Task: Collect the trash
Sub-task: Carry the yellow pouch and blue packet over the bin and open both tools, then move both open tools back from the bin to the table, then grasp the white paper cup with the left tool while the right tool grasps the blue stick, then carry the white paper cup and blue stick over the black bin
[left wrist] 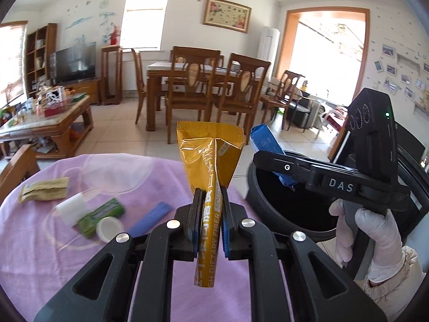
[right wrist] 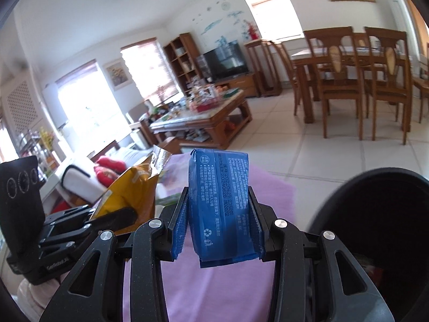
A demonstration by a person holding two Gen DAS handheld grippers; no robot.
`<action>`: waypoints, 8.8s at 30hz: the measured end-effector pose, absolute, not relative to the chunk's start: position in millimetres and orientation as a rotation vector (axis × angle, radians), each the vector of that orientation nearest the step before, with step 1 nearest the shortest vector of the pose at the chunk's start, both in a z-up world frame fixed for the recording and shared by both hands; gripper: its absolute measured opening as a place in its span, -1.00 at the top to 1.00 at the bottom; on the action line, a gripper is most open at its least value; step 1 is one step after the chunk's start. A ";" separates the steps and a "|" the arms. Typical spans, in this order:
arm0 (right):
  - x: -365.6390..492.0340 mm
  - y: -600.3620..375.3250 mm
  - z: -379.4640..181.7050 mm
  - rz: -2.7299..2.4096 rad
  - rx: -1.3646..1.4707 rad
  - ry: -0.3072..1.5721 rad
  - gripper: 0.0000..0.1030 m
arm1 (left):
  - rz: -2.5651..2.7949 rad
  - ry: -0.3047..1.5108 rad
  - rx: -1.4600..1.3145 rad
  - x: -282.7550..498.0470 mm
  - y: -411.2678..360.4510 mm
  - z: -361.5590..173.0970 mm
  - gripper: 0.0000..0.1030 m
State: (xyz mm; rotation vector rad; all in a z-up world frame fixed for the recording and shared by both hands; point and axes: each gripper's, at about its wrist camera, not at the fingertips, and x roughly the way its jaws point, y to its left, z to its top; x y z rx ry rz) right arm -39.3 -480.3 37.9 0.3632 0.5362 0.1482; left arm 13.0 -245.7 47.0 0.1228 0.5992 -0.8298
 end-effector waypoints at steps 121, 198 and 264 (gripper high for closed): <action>72.3 -338.5 -33.1 0.299 -0.045 0.824 -0.90 | -0.461 0.821 -0.017 143.8 -143.9 7.2 -0.90; 93.0 -292.5 -34.9 0.525 -0.140 0.956 0.32 | -0.519 0.849 -0.055 180.9 -90.9 -25.0 0.87; -141.1 -630.7 -16.8 -0.006 0.472 0.531 0.89 | -1.124 0.605 0.185 -12.1 -391.1 14.6 0.91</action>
